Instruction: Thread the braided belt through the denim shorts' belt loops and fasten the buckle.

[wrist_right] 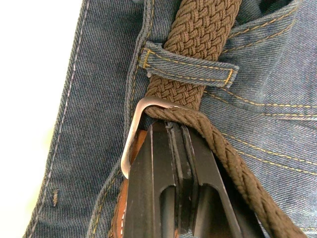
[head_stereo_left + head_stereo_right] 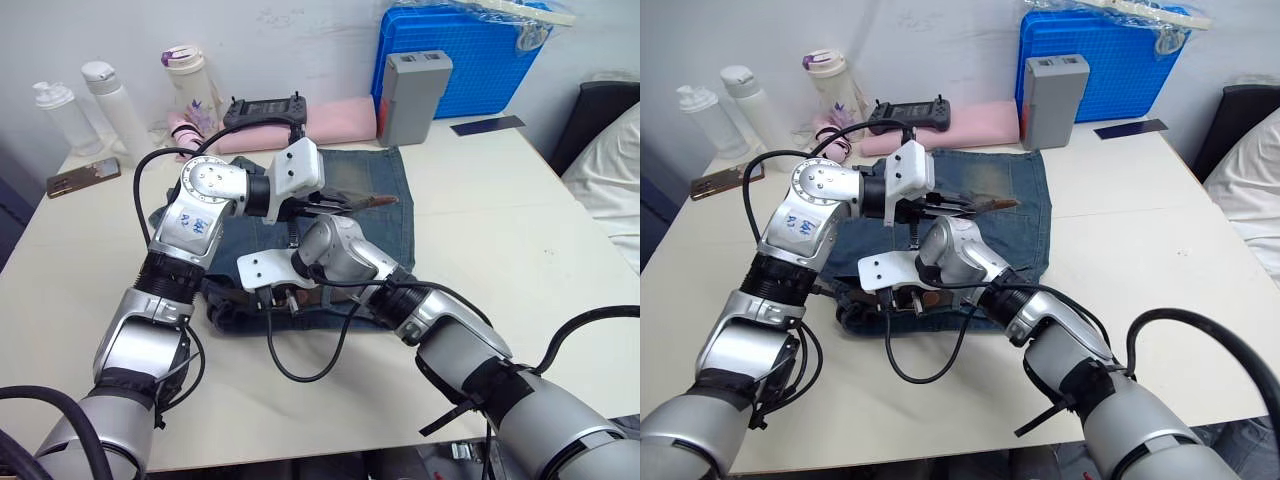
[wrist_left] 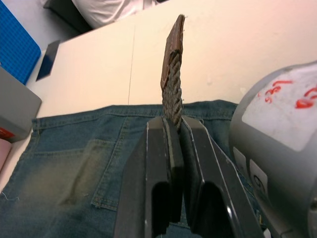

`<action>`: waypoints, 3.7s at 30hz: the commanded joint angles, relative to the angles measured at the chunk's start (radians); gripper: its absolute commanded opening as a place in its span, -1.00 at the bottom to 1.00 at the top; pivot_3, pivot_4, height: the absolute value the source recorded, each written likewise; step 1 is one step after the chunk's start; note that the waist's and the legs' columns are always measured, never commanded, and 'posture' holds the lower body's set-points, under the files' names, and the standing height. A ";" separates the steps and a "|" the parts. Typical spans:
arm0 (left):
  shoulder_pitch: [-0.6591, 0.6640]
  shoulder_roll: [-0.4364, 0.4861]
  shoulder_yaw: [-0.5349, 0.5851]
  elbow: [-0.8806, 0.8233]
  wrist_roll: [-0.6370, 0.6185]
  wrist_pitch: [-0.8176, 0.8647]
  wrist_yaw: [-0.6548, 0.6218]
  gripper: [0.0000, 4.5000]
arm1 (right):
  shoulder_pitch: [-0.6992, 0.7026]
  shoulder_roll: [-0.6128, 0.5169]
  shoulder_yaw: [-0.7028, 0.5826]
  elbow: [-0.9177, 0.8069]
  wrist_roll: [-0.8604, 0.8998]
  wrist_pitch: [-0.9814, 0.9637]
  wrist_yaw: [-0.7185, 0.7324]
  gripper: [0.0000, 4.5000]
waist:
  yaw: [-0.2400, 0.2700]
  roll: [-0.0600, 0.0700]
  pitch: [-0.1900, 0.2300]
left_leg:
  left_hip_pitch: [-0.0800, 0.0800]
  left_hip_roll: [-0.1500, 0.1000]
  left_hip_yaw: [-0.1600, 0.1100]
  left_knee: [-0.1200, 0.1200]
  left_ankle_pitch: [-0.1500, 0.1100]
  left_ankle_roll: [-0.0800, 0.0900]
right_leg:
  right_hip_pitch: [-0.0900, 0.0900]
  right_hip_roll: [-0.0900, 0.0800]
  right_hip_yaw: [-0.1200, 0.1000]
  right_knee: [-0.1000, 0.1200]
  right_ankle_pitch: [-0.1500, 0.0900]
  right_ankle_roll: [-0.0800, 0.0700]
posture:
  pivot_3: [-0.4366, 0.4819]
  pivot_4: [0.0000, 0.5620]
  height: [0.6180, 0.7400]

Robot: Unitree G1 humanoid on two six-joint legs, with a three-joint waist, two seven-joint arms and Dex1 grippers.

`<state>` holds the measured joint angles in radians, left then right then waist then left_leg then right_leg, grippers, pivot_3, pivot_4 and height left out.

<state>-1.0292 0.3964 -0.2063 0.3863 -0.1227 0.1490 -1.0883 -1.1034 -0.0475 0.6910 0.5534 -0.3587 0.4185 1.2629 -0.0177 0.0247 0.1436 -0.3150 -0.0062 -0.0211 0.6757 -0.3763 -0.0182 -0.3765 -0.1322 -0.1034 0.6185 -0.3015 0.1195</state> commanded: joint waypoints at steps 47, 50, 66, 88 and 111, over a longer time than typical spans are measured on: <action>0.822 0.427 0.461 -0.591 0.027 -0.072 0.227 -1.00 | 0.622 -0.191 -0.267 -0.833 0.084 -0.027 -0.446 0.99 | -0.011 -0.014 0.027 | -0.023 0.000 -0.011 -0.009 0.001 -0.003 | -0.023 0.001 -0.002 -0.006 0.000 0.000 | -0.05 -0.47 0.99; 0.812 0.430 0.458 -0.586 0.021 -0.069 0.227 -1.00 | 0.632 -0.195 -0.263 -0.831 0.058 -0.059 -0.497 0.99 | -0.011 -0.015 0.029 | -0.022 0.000 -0.010 -0.009 0.001 -0.003 | -0.023 0.002 -0.001 -0.005 0.000 0.000 | -0.05 -0.47 0.99; 0.773 0.430 0.446 -0.533 0.016 -0.088 0.225 -1.00 | 0.722 -0.274 -0.270 -0.939 0.056 -0.064 -0.515 0.11 | -0.009 -0.020 0.031 | -0.022 0.000 -0.006 -0.008 0.001 -0.003 | -0.023 0.002 -0.001 -0.006 0.000 0.000 | -0.05 -0.47 0.99; 0.703 0.443 0.446 -0.488 0.007 -0.079 0.223 -1.00 | 0.717 -0.314 -0.217 -0.933 0.020 -0.144 -0.550 0.98 | -0.010 -0.022 0.032 | -0.022 0.001 -0.001 -0.007 0.001 -0.003 | -0.023 0.002 -0.002 -0.005 0.000 0.000 | -0.05 -0.47 0.99; 0.725 0.445 0.433 -0.510 0.006 -0.083 0.230 -1.00 | 0.674 -0.294 -0.163 -0.872 -0.134 -0.191 -0.615 0.23 | -0.010 -0.022 0.032 | -0.022 0.001 0.000 -0.005 0.001 -0.003 | -0.023 0.002 -0.001 -0.002 0.000 0.000 | -0.05 -0.47 0.99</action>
<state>-0.3073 0.8332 0.2165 -0.0963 -0.0979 0.0793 -0.8680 -0.4162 -0.3476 0.5286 -0.3058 -0.4803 0.2539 0.6610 -0.0276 0.0024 0.1761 -0.3369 -0.0053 -0.0215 0.6713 -0.3748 -0.0213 -0.3992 -0.1299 -0.1045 0.6163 -0.3016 0.1191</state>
